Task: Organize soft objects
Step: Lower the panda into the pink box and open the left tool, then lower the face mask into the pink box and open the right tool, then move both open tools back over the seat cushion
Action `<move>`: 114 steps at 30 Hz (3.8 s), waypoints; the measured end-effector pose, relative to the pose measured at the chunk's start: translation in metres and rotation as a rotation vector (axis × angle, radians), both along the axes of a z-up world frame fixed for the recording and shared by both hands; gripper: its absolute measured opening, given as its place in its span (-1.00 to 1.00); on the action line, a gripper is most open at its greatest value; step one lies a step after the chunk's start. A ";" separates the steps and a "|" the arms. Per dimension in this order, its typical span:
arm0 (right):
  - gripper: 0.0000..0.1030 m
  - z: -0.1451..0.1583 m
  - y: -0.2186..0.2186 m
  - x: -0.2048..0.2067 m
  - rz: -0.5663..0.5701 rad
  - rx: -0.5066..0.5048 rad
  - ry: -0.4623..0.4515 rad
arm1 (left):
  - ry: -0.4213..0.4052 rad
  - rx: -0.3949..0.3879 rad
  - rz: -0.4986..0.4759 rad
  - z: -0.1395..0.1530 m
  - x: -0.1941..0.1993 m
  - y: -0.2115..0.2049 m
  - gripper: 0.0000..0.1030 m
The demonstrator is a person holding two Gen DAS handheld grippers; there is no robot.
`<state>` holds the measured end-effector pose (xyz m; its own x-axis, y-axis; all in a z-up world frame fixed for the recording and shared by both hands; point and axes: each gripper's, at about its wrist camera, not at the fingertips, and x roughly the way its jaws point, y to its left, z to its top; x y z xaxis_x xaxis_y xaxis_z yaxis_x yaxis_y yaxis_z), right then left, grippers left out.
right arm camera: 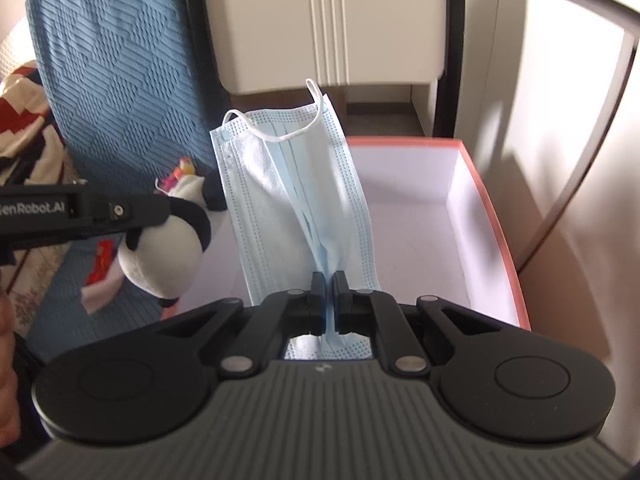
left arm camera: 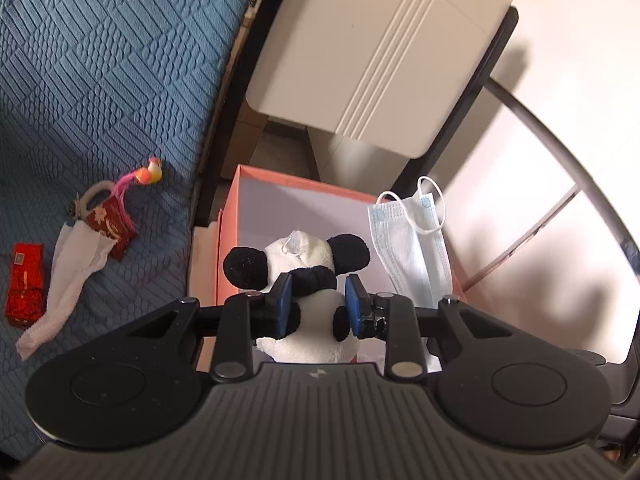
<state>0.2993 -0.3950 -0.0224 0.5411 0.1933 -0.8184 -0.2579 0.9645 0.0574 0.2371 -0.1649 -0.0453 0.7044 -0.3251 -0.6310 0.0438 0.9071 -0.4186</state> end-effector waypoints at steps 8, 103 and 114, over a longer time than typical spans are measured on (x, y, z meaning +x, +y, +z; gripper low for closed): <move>-0.86 -0.030 -0.017 0.003 -0.024 -0.003 0.077 | 0.050 0.020 -0.028 -0.022 0.004 -0.021 -0.35; -0.33 -0.042 0.192 -0.099 0.167 0.070 -0.039 | -0.157 0.083 0.152 -0.061 -0.123 0.187 -0.12; -0.33 -0.058 0.199 -0.095 0.140 0.067 -0.032 | -0.131 0.071 0.162 -0.086 -0.103 0.198 -0.12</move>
<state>0.2039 -0.1961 -0.0808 0.5306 0.3218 -0.7841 -0.3920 0.9134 0.1096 0.1342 0.0335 -0.1314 0.8215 -0.1596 -0.5475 -0.0545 0.9337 -0.3539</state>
